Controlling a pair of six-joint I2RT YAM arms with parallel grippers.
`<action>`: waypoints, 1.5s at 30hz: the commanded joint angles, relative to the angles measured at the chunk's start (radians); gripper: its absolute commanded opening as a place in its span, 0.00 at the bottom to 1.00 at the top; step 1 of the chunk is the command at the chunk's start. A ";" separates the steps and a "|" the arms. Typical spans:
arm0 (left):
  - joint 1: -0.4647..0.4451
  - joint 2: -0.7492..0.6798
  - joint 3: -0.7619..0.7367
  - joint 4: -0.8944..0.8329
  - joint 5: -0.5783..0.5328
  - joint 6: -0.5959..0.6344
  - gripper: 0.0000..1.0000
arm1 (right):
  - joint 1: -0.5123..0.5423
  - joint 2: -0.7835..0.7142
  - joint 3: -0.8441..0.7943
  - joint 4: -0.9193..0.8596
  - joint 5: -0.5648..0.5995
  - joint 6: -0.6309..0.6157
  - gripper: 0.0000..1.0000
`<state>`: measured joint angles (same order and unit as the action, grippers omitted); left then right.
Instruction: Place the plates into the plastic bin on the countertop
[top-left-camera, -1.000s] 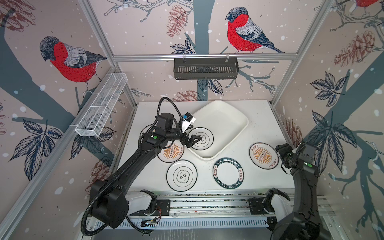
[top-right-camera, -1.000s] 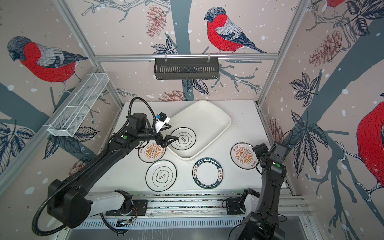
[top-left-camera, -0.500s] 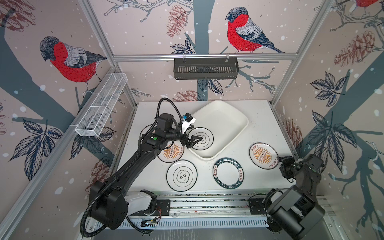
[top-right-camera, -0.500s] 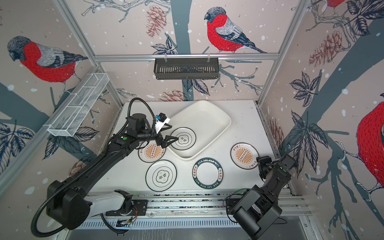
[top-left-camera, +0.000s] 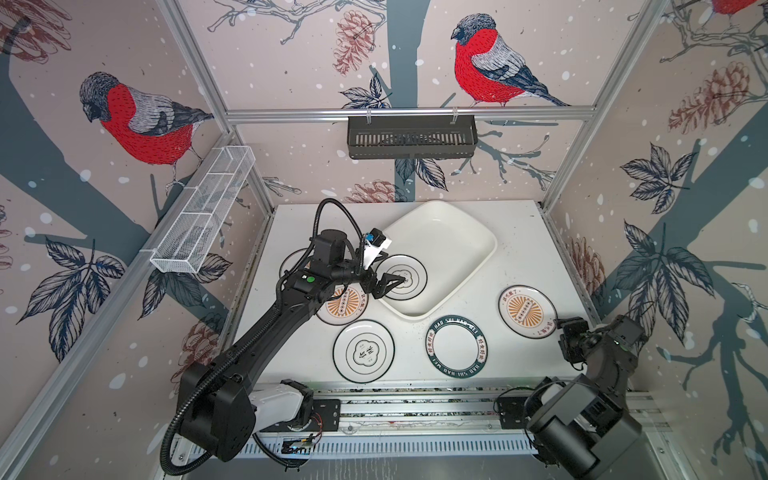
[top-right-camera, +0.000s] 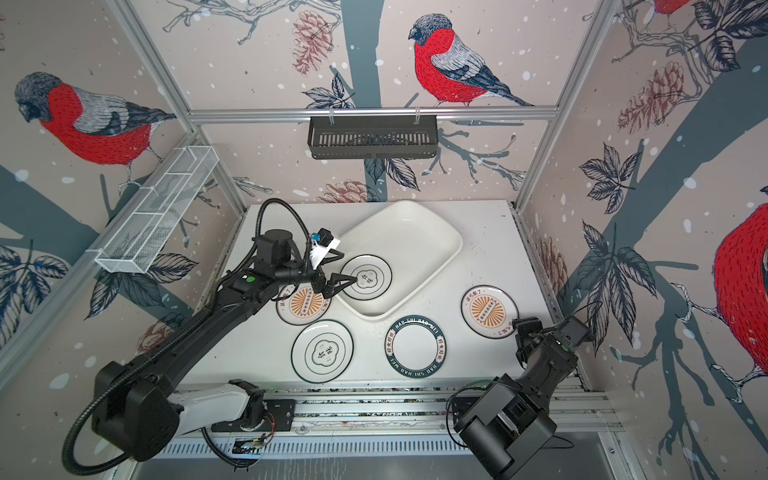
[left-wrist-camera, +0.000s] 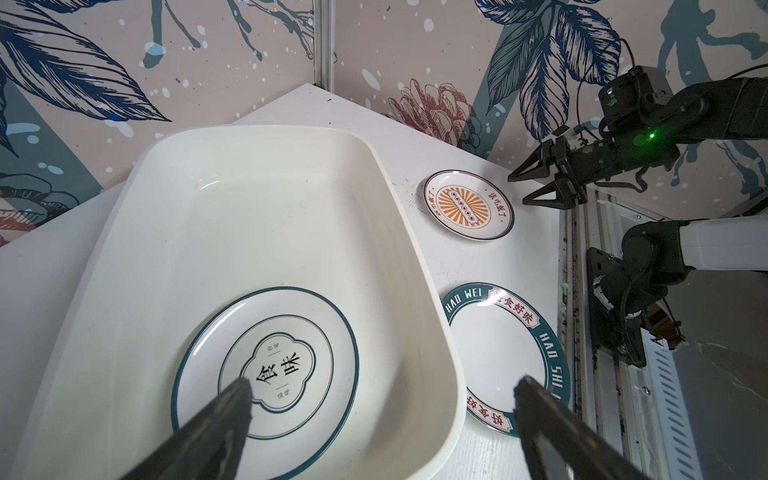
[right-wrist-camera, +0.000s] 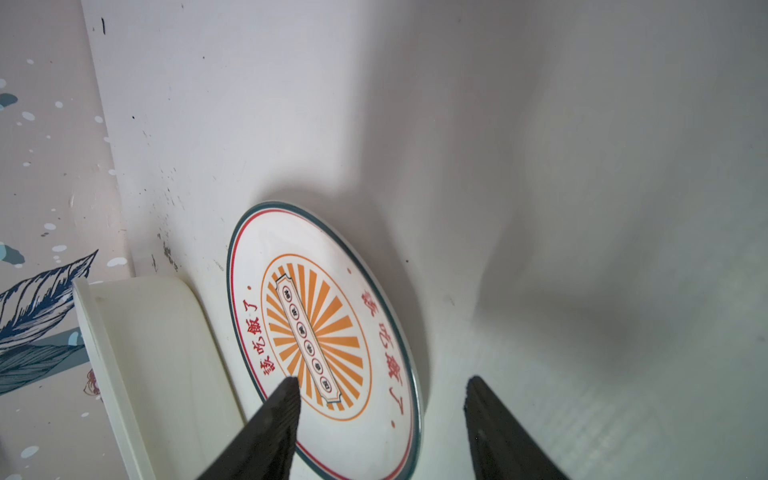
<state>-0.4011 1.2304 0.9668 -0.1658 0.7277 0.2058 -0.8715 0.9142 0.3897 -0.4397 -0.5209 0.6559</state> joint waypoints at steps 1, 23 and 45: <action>-0.001 -0.003 -0.002 0.034 -0.007 0.004 0.97 | -0.001 -0.042 -0.034 0.074 0.047 0.043 0.65; -0.001 0.007 -0.022 0.052 -0.062 0.036 0.97 | 0.019 0.184 -0.047 0.191 -0.078 -0.033 0.60; 0.000 0.006 -0.034 0.060 -0.062 0.049 0.97 | 0.071 0.291 -0.084 0.347 -0.172 -0.009 0.51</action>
<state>-0.4011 1.2388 0.9371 -0.1616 0.6537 0.2432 -0.8059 1.1942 0.3119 -0.0624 -0.7067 0.6491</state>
